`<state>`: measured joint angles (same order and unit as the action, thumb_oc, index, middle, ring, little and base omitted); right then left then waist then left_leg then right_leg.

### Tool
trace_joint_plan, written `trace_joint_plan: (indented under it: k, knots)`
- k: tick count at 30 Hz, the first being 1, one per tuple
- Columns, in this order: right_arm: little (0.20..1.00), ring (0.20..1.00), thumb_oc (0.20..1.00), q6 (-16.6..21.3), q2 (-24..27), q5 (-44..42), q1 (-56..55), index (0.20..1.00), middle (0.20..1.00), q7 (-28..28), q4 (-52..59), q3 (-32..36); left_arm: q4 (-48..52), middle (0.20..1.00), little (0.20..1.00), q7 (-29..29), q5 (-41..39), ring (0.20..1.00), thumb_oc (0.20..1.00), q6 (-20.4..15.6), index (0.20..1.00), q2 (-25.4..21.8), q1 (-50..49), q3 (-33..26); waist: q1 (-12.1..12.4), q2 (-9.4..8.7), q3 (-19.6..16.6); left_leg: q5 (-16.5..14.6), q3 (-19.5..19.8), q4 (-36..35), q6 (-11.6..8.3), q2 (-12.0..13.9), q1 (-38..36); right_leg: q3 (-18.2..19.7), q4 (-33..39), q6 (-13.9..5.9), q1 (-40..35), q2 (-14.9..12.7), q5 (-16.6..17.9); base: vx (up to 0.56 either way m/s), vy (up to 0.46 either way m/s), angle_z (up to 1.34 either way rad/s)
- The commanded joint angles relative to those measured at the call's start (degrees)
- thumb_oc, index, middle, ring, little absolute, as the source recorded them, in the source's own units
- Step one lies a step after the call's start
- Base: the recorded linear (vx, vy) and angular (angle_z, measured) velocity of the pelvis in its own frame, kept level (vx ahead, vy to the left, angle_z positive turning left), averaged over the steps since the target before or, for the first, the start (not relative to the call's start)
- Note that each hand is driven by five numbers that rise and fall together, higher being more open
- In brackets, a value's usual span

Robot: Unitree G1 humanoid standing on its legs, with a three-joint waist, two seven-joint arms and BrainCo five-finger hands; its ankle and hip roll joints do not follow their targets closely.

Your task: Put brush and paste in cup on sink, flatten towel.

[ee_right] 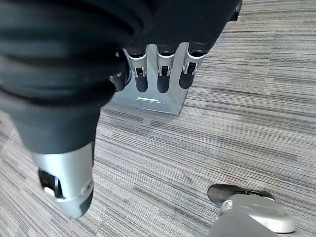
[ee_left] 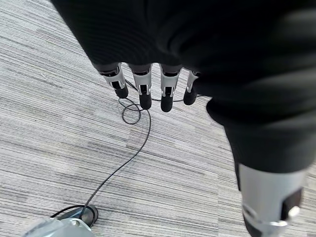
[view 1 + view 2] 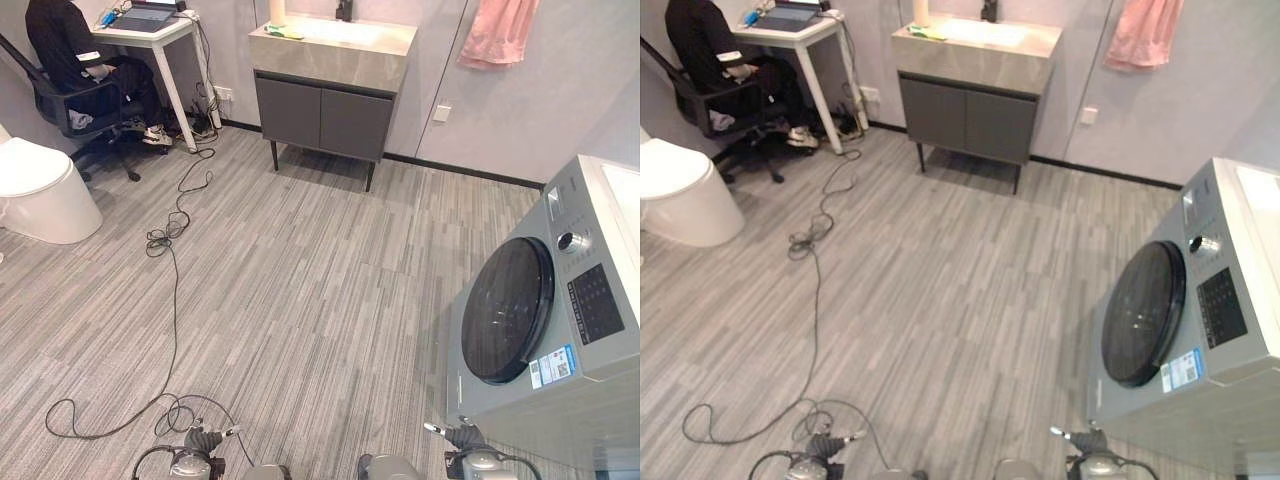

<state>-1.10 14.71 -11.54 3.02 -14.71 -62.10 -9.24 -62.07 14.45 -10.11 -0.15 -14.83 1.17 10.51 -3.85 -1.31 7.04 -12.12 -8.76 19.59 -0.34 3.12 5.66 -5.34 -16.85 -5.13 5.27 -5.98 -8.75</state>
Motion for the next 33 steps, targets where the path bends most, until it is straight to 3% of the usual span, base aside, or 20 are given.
trace_joint_plan:
  k: [1, 12, 15, 18, 20, 21, 23, 26, 28, 31, 33]
  knots:
    - [1.000, 1.000, 1.000, 0.12, 0.60, 0.76, 3.15, 1.000, 1.000, 0.05, -2.22, -0.69, -0.14, 1.000, 1.000, 0.32, 3.59, 1.000, 1.000, -0.48, 1.000, -0.48, 1.01, 2.24, -0.02, -0.29, 1.84, -0.12, 1.48, -1.68, 0.54, -3.54, -2.76, 0.98, 5.13, -2.53, -3.39, 0.59, 3.40, 0.02, 0.069, 0.00]
    - [1.000, 1.000, 1.000, -0.34, 1.38, 0.76, 4.49, 1.000, 1.000, 1.89, -3.07, -0.72, 0.80, 1.000, 1.000, -0.31, 7.37, 1.000, 1.000, -0.31, 1.000, -2.19, 2.70, 4.17, -0.35, -0.04, 1.92, 1.21, 1.04, -4.78, 1.79, -5.27, -2.78, 2.54, 4.25, -4.57, -1.48, -0.99, 6.20, -0.01, 0.112, -0.05]
    - [1.000, 1.000, 1.000, -0.37, 2.74, 1.39, 3.75, 1.000, 1.000, 2.13, -1.95, -0.02, 2.58, 1.000, 1.000, -1.66, 10.67, 1.000, 1.000, -0.12, 1.000, -4.01, 3.75, 5.76, -1.56, 0.00, 2.82, 2.73, 2.45, -8.09, 2.97, -6.71, -4.23, 4.60, -3.21, -4.02, 1.87, -1.90, 10.82, -0.01, 0.151, 0.03]
    - [1.000, 1.000, 1.000, 0.20, 2.93, -0.27, 3.45, 1.000, 1.000, 1.86, -0.57, 1.02, 4.39, 1.000, 1.000, -2.33, 11.48, 1.000, 1.000, 0.05, 1.000, -5.71, 4.45, 6.32, -2.39, 0.33, 4.03, 3.74, 3.22, -10.67, 3.31, -6.71, -5.49, 4.50, -8.13, -2.93, 5.24, -0.26, 10.42, -0.01, 0.149, 0.20]
    - [1.000, 1.000, 1.000, 0.67, 2.51, -1.55, 3.11, 1.000, 1.000, 1.88, -0.95, 1.39, 3.72, 1.000, 1.000, -2.45, 11.99, 1.000, 1.000, 0.04, 1.000, -6.02, 5.06, 6.54, -3.43, 0.00, 3.86, 4.27, 4.50, -13.09, 3.34, -7.43, -6.65, 6.20, -5.62, -2.64, 6.93, 3.99, 9.09, 0.09, 0.076, -0.07]
    - [1.000, 1.000, 1.000, 0.61, 2.36, -1.86, 3.16, 1.000, 1.000, 1.65, -1.24, 1.52, 3.23, 1.000, 1.000, -2.17, 11.70, 1.000, 1.000, 0.01, 1.000, -5.96, 5.24, 6.05, -3.50, -0.11, 3.90, 4.38, 4.33, -14.09, 3.21, -7.55, -7.11, 5.50, -3.61, -2.79, 7.33, 4.30, 9.12, 0.12, 0.031, 0.07]
    - [1.000, 1.000, 1.000, 0.50, 2.02, -2.05, 4.02, 1.000, 1.000, 1.55, -2.12, 1.37, 1.68, 1.000, 1.000, -1.75, 10.68, 1.000, 1.000, 0.00, 1.000, -5.23, 5.58, 5.13, -3.77, -0.31, 4.02, 4.24, 4.05, -15.69, 2.82, -7.59, -8.13, 2.84, 4.55, -3.72, 9.84, 2.85, 12.26, 0.18, -0.007, 0.17]
    - [1.000, 1.000, 1.000, 0.18, 2.36, -1.27, 4.58, 1.000, 1.000, 1.33, -2.06, 1.10, 0.91, 1.000, 1.000, -2.04, 10.62, 1.000, 1.000, 0.15, 1.000, -4.54, 6.27, 5.30, -5.28, 0.05, 4.78, 2.46, 5.74, -15.79, 2.42, -8.22, -10.58, 4.72, 12.51, -5.47, 13.15, 2.56, 16.73, 0.32, -0.021, 0.02]
    - [1.000, 1.000, 1.000, -0.13, 2.57, -0.68, 4.70, 1.000, 1.000, 1.31, -1.25, 1.03, 0.95, 1.000, 1.000, -1.89, 11.18, 1.000, 1.000, 0.22, 1.000, -4.35, 6.41, 5.28, -5.85, 0.39, 5.28, 0.64, 6.36, -15.83, 2.07, -8.38, -13.35, 3.10, 16.52, -6.06, 14.72, 1.49, 18.76, 0.38, -0.026, 0.16]
    - [1.000, 1.000, 1.000, -0.44, 2.91, 1.33, 4.18, 1.000, 1.000, 1.65, -0.02, 0.51, 0.85, 1.000, 1.000, -1.96, 11.16, 1.000, 1.000, 0.38, 1.000, -4.01, 5.99, 4.69, -6.21, 0.52, 5.26, -0.67, 7.41, -16.83, 1.58, -8.67, -17.66, -1.09, 16.56, -6.05, 15.24, 1.53, 19.81, 0.37, -0.058, 0.15]
    - [1.000, 1.000, 1.000, -0.53, 3.51, 1.89, 3.05, 1.000, 1.000, 1.93, -0.18, 0.37, 0.23, 1.000, 1.000, -2.21, 11.18, 1.000, 1.000, 0.53, 1.000, -3.34, 5.52, 4.71, -6.98, 1.19, 4.10, -1.13, 8.86, -17.60, 0.97, -8.01, -19.93, -0.14, 16.69, -5.05, 13.88, 2.25, 19.95, 0.40, -0.105, 0.31]
